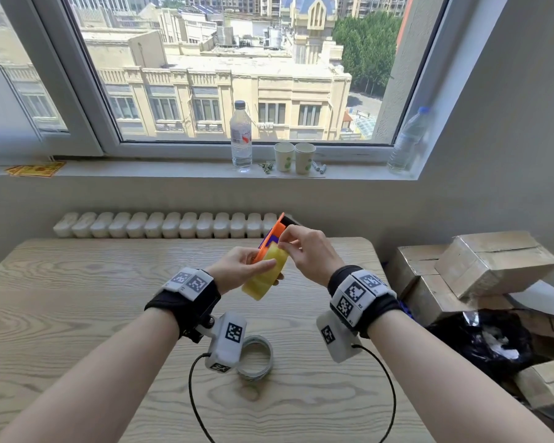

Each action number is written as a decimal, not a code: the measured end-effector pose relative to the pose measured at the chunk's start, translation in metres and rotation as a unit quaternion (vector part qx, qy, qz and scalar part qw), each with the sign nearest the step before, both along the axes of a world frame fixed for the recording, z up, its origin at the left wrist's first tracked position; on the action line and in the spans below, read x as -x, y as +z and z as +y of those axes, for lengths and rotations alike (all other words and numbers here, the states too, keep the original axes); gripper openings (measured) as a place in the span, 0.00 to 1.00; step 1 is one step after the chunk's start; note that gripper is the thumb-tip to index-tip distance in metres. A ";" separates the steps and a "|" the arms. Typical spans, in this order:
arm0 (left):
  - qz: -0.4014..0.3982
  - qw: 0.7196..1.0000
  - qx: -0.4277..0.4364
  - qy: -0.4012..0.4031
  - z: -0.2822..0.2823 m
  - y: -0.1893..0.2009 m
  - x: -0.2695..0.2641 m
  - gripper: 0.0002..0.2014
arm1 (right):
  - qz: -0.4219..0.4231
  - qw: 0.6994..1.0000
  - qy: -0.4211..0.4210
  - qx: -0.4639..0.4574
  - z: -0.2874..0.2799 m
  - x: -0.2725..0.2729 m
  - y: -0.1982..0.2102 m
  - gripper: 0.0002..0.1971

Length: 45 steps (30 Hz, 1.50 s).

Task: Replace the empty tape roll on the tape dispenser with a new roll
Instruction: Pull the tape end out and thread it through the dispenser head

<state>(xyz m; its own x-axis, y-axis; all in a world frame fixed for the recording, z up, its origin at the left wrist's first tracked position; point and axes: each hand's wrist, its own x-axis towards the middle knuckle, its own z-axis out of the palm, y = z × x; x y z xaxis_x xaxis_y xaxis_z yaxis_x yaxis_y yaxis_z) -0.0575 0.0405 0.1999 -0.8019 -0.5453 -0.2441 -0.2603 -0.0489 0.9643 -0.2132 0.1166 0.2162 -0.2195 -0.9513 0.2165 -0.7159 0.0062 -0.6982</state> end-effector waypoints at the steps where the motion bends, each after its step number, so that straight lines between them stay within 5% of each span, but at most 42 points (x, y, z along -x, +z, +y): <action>1: -0.001 1.000 -0.001 0.001 -0.001 0.000 -0.001 0.18 | -0.007 1.000 0.003 -0.005 -0.001 0.000 -0.001 0.05; 14: 0.003 1.000 -0.003 -0.021 0.000 0.001 -0.004 0.14 | -0.112 0.993 -0.017 -0.042 -0.003 -0.004 0.000 0.05; 20: -0.015 1.000 0.003 -0.019 -0.001 0.000 -0.003 0.05 | -0.093 0.995 0.001 -0.046 -0.007 -0.003 -0.004 0.07; 27: -0.009 0.999 0.009 -0.032 -0.003 0.001 -0.004 0.12 | -0.067 0.996 -0.019 -0.056 -0.012 -0.001 -0.005 0.05; 34: 0.024 1.000 0.004 -0.003 0.000 0.005 -0.002 0.13 | -0.298 0.954 0.006 -0.031 -0.006 0.006 0.000 0.05; 41: -0.025 0.999 0.023 0.016 -0.001 0.004 0.004 0.19 | -0.396 0.917 -0.028 -0.039 -0.003 0.010 0.001 0.05; 45: -0.046 0.998 0.031 0.002 0.002 0.006 0.005 0.09 | -0.349 0.935 -0.034 -0.053 -0.004 0.012 -0.002 0.23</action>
<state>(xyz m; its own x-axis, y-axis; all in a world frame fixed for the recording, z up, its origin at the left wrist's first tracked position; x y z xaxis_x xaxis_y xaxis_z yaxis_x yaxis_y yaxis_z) -0.0621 0.0424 0.2062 -0.7747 -0.5655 -0.2829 -0.3485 0.0084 0.9373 -0.2253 0.1128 0.2142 -0.3324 -0.9382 -0.0969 -0.0813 0.1308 -0.9881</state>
